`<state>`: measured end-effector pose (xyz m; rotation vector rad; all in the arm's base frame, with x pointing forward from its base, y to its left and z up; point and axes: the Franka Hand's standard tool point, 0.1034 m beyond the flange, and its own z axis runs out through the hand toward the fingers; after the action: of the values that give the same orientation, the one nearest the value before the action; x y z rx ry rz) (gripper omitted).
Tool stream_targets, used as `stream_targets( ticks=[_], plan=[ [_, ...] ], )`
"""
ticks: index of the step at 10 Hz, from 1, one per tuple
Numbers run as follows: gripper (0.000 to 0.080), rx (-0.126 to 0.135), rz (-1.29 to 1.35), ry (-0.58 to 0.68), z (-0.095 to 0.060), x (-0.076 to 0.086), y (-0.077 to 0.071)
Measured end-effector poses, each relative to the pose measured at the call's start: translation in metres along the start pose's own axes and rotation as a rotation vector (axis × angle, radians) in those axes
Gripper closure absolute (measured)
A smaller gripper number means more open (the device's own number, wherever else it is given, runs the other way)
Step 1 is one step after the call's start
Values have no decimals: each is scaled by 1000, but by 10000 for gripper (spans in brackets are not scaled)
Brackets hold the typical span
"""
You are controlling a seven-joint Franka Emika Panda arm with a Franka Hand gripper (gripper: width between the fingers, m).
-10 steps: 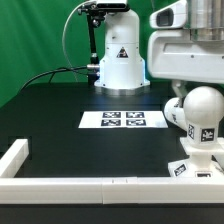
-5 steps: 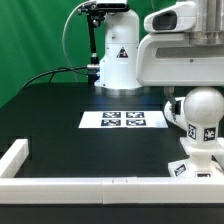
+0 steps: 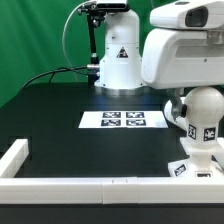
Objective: Assemble lamp
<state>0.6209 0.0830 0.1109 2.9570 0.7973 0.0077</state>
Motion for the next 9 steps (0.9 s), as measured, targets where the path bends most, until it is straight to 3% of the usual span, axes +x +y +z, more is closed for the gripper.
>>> stream_targets(
  ticks=[4, 7, 8, 9],
  plan=[
    [101, 54, -91, -93, -10, -1, -4],
    [114, 44, -29, -88, -8, 0, -2],
    [228, 41, 50, -89, -8, 0, -2],
    [228, 37, 141, -92, -8, 0, -2]
  ],
)
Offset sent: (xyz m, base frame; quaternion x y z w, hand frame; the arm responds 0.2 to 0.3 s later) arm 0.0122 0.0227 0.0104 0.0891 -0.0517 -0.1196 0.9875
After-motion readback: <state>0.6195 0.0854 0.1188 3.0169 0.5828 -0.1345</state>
